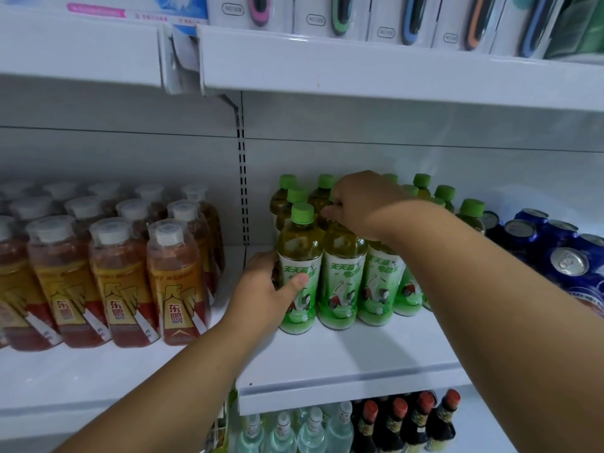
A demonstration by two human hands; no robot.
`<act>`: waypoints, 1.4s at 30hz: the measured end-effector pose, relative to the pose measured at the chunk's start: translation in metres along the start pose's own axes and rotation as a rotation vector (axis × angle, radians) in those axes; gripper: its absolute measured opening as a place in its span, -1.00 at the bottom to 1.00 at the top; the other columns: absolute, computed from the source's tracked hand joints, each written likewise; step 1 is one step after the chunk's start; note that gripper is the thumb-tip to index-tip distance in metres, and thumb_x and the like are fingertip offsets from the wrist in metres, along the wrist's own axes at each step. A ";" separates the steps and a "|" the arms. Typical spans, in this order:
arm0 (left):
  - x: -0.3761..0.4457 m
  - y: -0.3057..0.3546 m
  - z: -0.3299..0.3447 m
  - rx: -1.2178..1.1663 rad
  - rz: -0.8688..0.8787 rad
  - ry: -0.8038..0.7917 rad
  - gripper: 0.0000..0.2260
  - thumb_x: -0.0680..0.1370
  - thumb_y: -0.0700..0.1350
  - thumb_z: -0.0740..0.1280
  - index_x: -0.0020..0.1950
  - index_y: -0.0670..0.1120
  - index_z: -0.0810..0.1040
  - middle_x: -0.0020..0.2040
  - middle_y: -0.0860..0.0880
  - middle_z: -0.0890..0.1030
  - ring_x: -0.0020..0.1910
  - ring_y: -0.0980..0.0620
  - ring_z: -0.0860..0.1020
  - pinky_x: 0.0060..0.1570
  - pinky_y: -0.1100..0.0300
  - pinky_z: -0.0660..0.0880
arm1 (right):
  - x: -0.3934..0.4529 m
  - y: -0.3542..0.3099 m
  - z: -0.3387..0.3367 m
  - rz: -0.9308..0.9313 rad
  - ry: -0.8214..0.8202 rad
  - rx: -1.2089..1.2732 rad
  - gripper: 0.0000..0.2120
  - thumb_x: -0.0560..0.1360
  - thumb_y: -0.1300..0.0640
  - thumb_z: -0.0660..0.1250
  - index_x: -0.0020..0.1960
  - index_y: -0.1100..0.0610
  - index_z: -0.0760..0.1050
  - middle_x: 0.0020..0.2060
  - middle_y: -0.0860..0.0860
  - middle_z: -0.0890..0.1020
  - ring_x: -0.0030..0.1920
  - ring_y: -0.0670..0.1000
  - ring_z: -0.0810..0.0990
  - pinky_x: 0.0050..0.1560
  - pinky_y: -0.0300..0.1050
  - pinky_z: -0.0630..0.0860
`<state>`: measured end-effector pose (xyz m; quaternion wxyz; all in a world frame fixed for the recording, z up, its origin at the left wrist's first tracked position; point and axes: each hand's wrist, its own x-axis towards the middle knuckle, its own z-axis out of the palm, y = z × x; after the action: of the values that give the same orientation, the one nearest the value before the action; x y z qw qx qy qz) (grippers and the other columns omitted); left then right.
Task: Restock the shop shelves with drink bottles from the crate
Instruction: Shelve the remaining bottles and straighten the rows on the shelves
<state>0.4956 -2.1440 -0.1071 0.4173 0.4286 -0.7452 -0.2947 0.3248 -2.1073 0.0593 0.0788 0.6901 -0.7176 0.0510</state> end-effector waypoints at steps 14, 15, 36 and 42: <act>-0.019 0.010 0.019 -0.063 -0.028 0.154 -0.45 0.38 -0.08 0.62 0.15 0.31 0.38 0.09 0.20 0.55 0.02 0.35 0.55 -0.10 0.45 0.41 | -0.071 -0.010 0.083 0.317 0.609 0.609 -0.54 0.53 -0.20 0.35 0.28 0.05 0.39 0.15 0.03 0.53 -0.01 0.09 0.60 -0.21 -0.07 0.49; -0.020 0.011 0.021 -0.042 -0.036 0.171 -0.45 0.38 -0.09 0.62 0.19 0.25 0.41 0.11 0.13 0.57 0.05 0.25 0.56 -0.04 0.34 0.46 | -0.073 -0.009 0.094 0.344 0.570 0.636 -0.50 0.52 -0.23 0.35 0.31 0.03 0.37 0.10 0.01 0.56 -0.02 0.07 0.60 -0.23 -0.10 0.44; -0.029 0.038 0.024 0.132 -0.153 0.177 -0.55 0.43 -0.12 0.58 0.19 0.13 0.45 0.09 0.12 0.58 0.10 0.10 0.58 0.03 0.25 0.46 | -0.062 0.022 0.071 0.156 0.329 0.380 -0.51 0.61 -0.29 0.11 0.23 0.13 0.32 -0.33 -0.03 0.43 -0.14 0.20 0.64 -0.32 -0.05 0.43; -0.047 0.061 0.032 0.254 0.172 0.479 -0.56 0.45 -0.13 0.55 0.27 -0.13 0.49 0.15 -0.01 0.44 0.17 -0.03 0.47 0.22 0.06 0.47 | -0.007 0.042 0.004 0.029 0.384 0.226 -0.77 0.67 0.10 0.11 0.16 0.14 0.50 -0.02 0.07 0.54 -0.11 0.08 0.49 -0.18 -0.08 0.39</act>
<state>0.4573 -2.0719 -0.0909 0.5480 0.4702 -0.6898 -0.0529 0.2834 -2.0993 0.0558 0.1354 0.6620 -0.6889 0.2625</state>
